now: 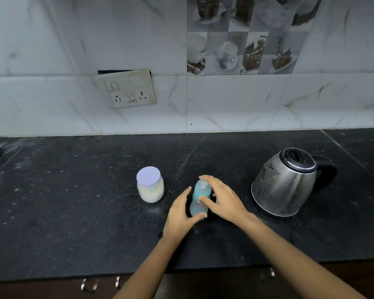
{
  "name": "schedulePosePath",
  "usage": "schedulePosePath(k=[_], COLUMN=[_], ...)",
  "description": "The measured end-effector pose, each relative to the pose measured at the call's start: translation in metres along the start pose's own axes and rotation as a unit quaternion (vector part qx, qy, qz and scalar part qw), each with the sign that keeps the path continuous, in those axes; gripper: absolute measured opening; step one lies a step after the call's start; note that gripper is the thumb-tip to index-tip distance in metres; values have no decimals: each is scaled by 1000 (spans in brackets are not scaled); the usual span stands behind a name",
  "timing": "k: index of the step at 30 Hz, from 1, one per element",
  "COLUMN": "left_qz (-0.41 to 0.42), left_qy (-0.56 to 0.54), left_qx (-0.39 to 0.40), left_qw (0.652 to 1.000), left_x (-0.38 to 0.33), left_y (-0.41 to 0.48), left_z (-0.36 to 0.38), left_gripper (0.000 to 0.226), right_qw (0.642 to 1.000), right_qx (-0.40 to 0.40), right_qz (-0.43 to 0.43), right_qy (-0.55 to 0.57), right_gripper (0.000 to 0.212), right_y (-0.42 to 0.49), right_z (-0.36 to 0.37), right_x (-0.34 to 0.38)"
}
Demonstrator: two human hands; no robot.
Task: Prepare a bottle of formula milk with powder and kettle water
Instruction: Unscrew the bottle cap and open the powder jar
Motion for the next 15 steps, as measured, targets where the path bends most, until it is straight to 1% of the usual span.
schedulePosePath(k=[2,6,8,9,11,12,13,15], left_qz=[1,12,-1,-6,-8,-9,-11,-28], left_qy=[-43,-95,-131,-145,-158,-160,-164,-178], left_qx=[-5,-41,-47,-47,-44,-43,-43,-36], left_qw=[999,995,990,988,986,986,986,983], left_x=[1,-4,-5,-7,-9,-9,-8,-3], left_y=[-9,-25,-29,-30,-32,-32,-32,-31], left_z=[5,6,7,7,8,9,9,9], left_gripper=[80,54,50,51,54,54,54,55], right_qw=[1000,997,996,995,986,978,968,947], right_qx=[15,61,76,80,91,102,118,165], right_qz=[-11,-22,-15,-9,9,19,27,16], right_qy=[-13,-30,-41,-63,-137,-180,-221,-275], right_gripper=[56,55,58,63,77,81,78,56], right_y=[-15,-36,-37,-35,-26,-21,-16,-9], right_z=[5,15,14,13,12,12,12,16], right_x=[10,27,32,34,36,37,38,44])
Point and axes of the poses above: each hand's wrist, its own y-axis towards the middle knuckle, its own z-axis out of the palm, x = y × z, the point moved 9 cm from there along y, towards the middle knuckle, and after that the axes turned 6 degrees about -y, right-handed, at the moved point
